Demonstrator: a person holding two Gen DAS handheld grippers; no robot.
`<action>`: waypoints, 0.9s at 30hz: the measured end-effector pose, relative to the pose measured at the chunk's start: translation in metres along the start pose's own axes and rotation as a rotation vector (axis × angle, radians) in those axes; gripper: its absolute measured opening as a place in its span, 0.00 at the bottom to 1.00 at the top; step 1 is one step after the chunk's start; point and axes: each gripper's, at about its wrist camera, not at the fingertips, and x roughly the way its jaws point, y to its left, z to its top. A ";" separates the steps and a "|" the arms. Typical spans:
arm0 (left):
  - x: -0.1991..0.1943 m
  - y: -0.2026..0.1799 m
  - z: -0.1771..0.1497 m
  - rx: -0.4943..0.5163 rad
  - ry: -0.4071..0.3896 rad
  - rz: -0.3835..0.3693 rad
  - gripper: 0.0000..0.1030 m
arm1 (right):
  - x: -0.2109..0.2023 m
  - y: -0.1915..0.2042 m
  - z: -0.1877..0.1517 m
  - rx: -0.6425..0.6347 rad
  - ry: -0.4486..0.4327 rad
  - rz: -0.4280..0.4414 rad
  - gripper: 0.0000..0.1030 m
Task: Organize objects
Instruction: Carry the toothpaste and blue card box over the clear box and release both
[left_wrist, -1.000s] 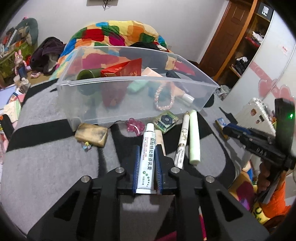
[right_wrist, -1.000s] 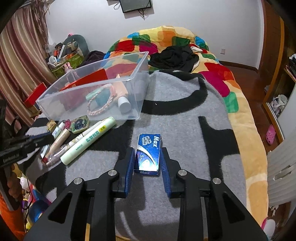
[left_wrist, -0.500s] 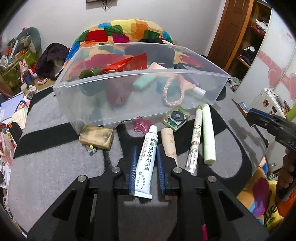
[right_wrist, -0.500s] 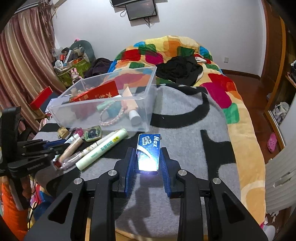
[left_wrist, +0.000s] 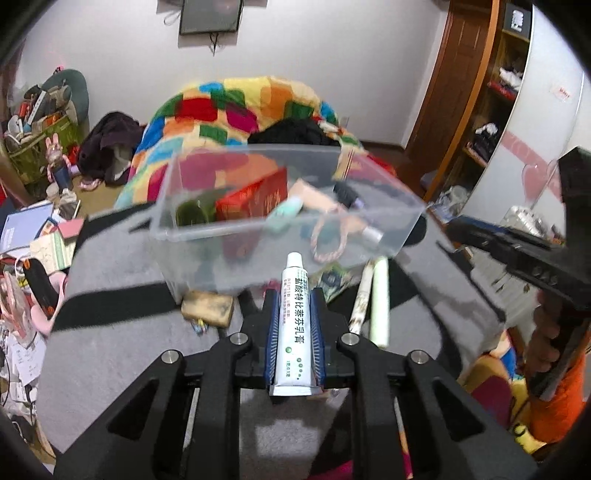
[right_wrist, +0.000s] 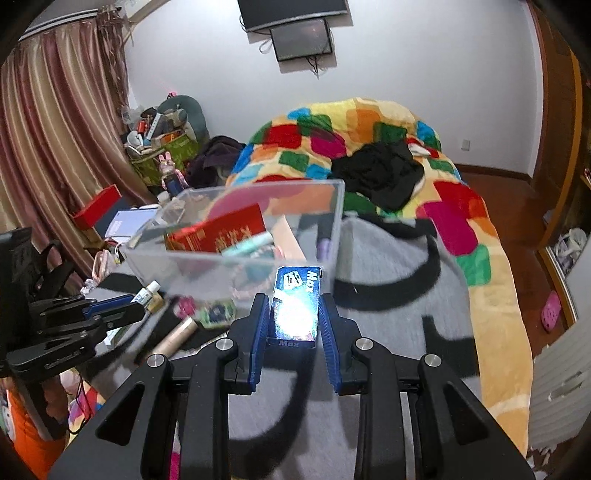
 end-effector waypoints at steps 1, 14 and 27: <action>-0.004 0.000 0.005 0.002 -0.016 0.000 0.16 | 0.000 0.001 0.003 -0.003 -0.005 0.002 0.24; 0.005 0.014 0.064 -0.041 -0.079 0.026 0.16 | 0.009 0.024 0.042 -0.052 -0.069 0.002 0.24; 0.062 0.020 0.079 -0.076 0.037 -0.009 0.16 | 0.078 0.016 0.056 -0.013 0.063 -0.006 0.24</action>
